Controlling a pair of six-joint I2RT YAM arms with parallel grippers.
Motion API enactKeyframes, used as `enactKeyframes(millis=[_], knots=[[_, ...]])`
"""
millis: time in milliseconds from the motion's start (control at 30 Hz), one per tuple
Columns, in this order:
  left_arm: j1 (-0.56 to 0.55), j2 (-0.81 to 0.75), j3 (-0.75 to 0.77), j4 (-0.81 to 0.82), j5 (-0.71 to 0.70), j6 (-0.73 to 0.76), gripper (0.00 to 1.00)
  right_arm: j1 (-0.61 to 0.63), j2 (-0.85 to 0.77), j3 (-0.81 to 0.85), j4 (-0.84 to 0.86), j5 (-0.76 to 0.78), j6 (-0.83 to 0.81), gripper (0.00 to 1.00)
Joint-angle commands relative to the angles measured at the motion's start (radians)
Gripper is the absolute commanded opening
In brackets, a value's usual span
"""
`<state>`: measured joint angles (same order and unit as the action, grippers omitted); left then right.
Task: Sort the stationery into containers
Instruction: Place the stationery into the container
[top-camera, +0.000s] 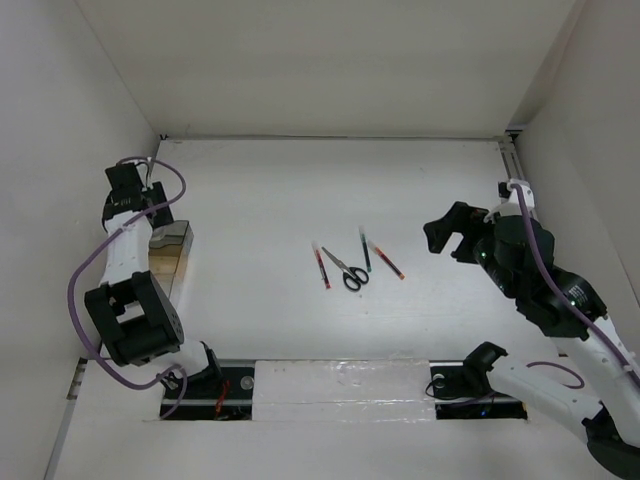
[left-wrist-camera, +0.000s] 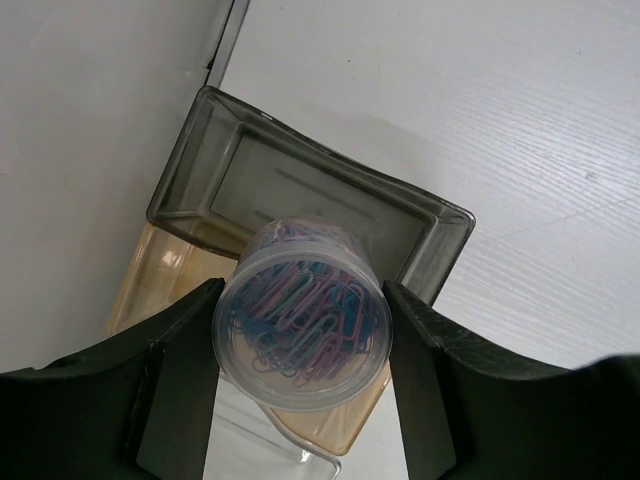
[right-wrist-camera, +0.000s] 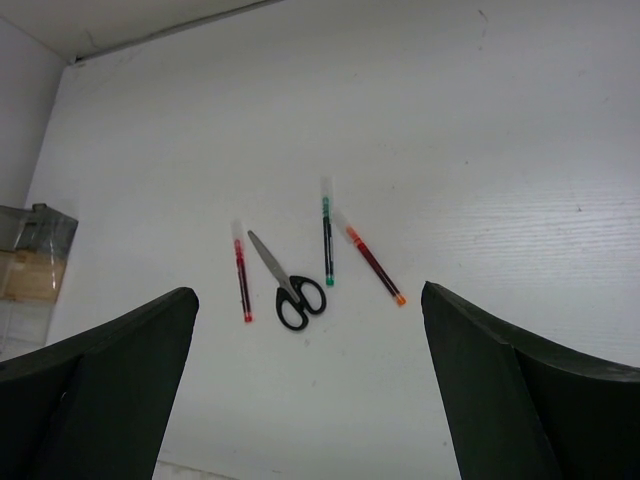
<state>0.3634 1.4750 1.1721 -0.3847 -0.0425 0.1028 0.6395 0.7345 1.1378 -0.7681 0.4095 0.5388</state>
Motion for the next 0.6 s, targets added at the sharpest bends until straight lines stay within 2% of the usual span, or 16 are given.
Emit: enactKeyframes(millis=[0,200,567], knots=[[0.0,-0.044,-0.029,0.101,0.01,0.015,0.0,-0.008,-0.007,0.025,0.072,-0.032,-0.013,1.0],[0.1,0.007,-0.04,0.124,0.108,0.034,0.0,-0.008,-0.017,0.034,0.061,-0.032,-0.002,1.0],[0.1,0.038,-0.049,0.142,0.188,0.044,0.0,-0.008,-0.026,0.025,0.061,-0.052,0.007,1.0]])
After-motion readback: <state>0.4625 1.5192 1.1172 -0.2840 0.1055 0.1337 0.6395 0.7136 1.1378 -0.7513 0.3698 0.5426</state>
